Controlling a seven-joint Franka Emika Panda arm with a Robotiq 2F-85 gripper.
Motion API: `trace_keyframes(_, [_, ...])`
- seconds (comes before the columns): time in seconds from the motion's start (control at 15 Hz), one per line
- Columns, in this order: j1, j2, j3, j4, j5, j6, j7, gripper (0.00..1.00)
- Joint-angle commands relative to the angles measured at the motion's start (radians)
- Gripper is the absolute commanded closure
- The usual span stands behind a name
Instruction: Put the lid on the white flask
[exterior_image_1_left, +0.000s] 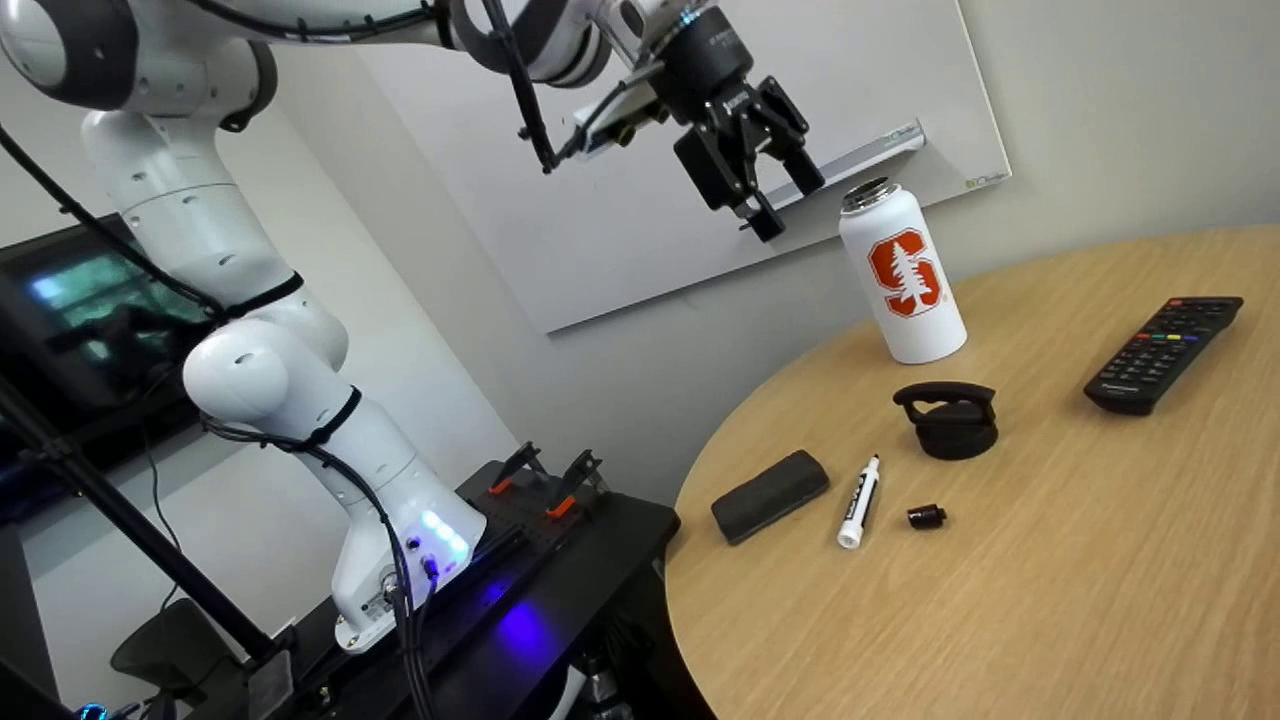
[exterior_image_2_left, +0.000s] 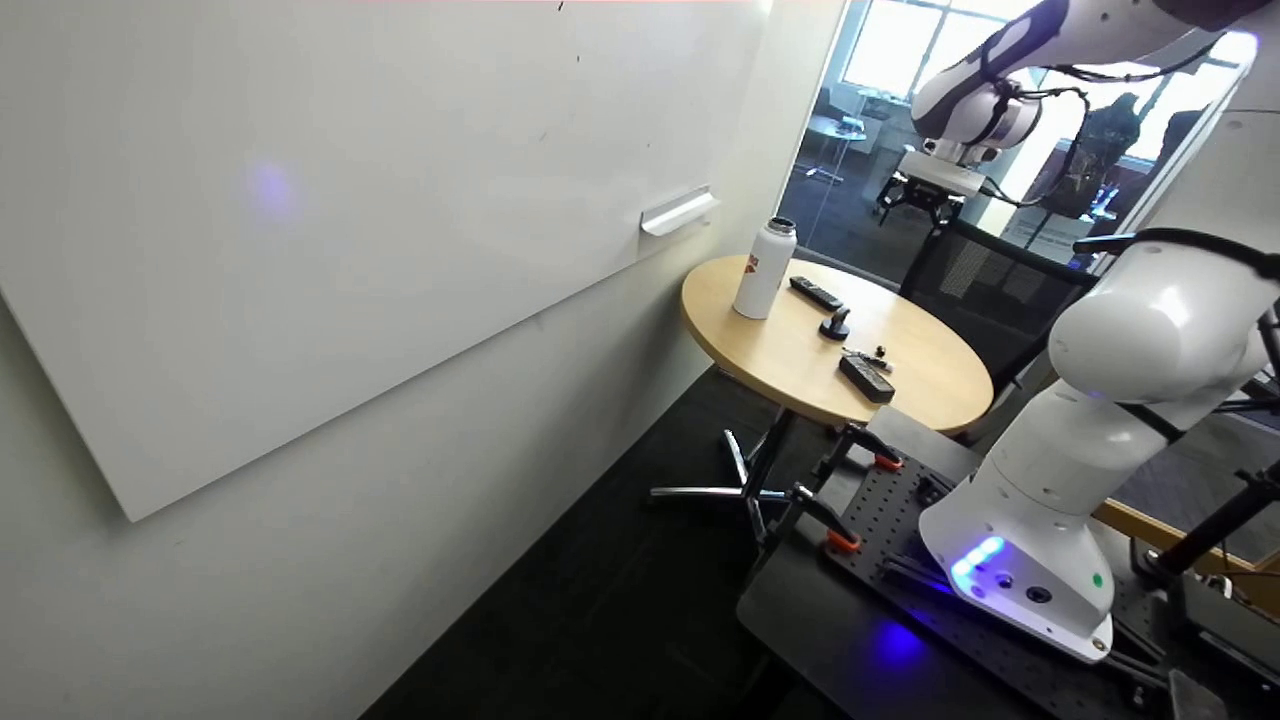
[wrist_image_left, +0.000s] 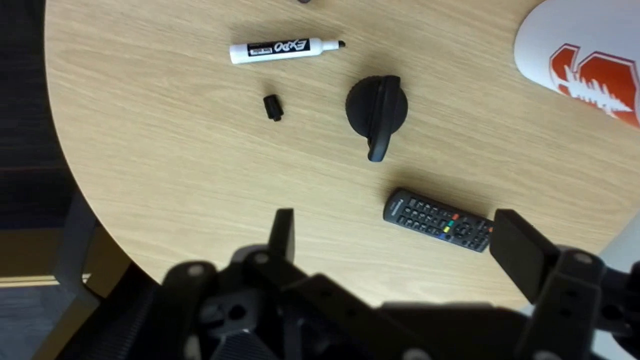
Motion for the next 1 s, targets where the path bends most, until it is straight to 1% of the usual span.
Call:
trace_keyframes(0.0, [-0.016,0.159,0.005,0.1,0.122,-0.029,0.003,0.0])
trace_keyframes(0.13, [-0.022,0.224,0.013,0.127,0.174,-0.026,-0.006,0.0])
trace_keyframes(0.33, [-0.027,0.308,0.017,0.163,0.21,-0.012,-0.001,0.0])
trace_keyframes(0.53, [-0.029,0.369,0.014,0.194,0.217,-0.008,0.009,0.0])
trace_keyframes(0.93, [-0.063,0.448,0.032,0.234,0.241,0.01,-0.011,0.0])
